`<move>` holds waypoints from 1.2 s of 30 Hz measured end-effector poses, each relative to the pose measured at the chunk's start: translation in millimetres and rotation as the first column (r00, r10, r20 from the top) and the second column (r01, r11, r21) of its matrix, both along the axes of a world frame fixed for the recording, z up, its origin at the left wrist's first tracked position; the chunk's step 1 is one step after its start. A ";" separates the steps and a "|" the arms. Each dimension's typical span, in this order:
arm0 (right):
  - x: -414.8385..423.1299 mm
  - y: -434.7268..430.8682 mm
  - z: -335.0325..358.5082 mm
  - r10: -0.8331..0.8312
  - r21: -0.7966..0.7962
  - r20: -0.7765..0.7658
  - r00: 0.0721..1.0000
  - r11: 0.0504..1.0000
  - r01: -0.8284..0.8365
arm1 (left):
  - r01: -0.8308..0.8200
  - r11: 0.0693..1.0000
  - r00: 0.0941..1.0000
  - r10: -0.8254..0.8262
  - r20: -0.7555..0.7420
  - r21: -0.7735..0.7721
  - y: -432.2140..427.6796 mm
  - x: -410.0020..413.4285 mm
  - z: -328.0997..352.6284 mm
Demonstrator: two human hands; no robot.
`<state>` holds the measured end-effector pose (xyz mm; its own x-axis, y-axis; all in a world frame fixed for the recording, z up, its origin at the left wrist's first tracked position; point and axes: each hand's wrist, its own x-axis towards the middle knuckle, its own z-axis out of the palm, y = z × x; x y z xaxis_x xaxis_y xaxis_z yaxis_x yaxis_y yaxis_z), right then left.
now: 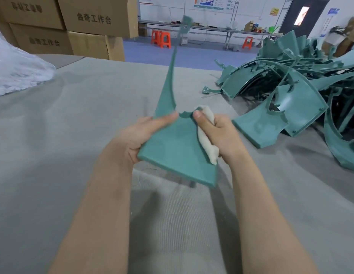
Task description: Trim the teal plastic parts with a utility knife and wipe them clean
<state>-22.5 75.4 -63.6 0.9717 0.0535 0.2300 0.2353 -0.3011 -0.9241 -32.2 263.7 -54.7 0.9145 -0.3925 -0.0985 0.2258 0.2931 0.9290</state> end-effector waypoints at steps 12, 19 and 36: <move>10.1 -2.8 7.1 -0.153 0.477 -0.330 0.931 0.824 0.305 | -0.560 0.813 0.816 0.575 0.061 -0.162 -17.0 9.5 -0.2; 12.9 18.0 -7.5 -0.298 -0.089 0.134 0.945 0.946 0.311 | -0.566 0.813 0.813 0.578 0.072 -0.136 -15.1 11.9 -4.2; 14.6 43.1 -13.6 -0.216 0.423 -0.136 0.967 0.870 0.253 | -0.605 0.696 0.774 0.628 -0.080 -0.386 -30.9 15.0 -5.2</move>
